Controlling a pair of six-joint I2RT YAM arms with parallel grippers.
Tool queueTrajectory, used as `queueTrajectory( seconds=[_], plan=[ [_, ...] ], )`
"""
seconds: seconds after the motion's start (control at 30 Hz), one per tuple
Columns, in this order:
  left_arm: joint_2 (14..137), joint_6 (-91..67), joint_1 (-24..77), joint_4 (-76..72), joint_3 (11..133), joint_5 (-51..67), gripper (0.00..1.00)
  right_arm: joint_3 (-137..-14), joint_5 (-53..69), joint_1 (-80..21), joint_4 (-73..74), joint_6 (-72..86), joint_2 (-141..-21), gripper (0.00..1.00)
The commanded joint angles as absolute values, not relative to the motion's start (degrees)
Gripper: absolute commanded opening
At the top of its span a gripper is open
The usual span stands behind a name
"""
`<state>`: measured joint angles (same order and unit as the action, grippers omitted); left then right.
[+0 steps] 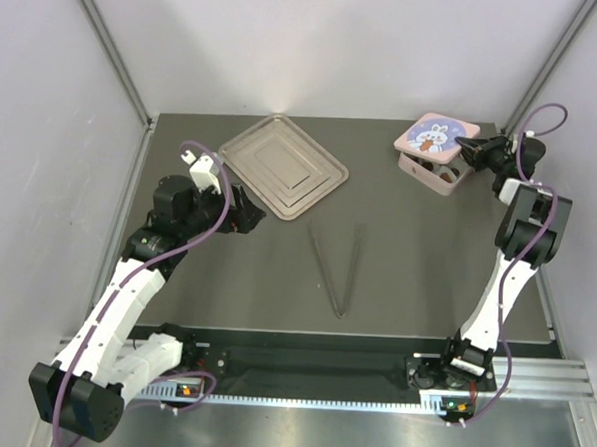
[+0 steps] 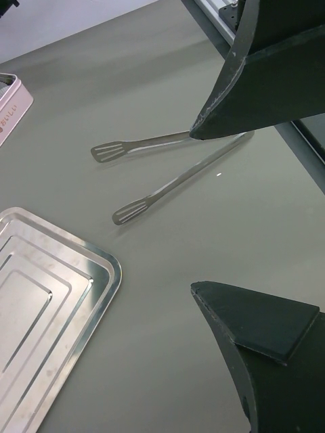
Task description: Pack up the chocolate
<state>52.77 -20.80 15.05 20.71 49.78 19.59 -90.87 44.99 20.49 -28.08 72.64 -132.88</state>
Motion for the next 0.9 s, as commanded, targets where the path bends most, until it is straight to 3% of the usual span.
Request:
queueTrajectory(
  seconds=[0.0, 0.33, 0.5, 0.87],
  plan=[
    [52.56, -19.69, 15.12, 19.6, 49.92, 19.25, 0.9, -91.94, 46.32, 22.15, -32.52, 73.12, -133.15, 0.0],
    [52.3, -19.69, 15.12, 19.6, 49.83, 19.51, 0.9, -89.74, 46.76, 23.55, -26.29, 68.48, -132.01, 0.09],
    [52.03, -19.6, 15.12, 19.69, 49.92, 19.16, 0.9, -89.12, 47.9, 23.91, -26.89, 68.91, -132.1, 0.03],
    [51.68, -19.51, 15.12, 19.78, 49.92, 19.07, 0.9, -86.76, 49.4, 24.7, -27.6, 68.73, -130.61, 0.01]
  ],
)
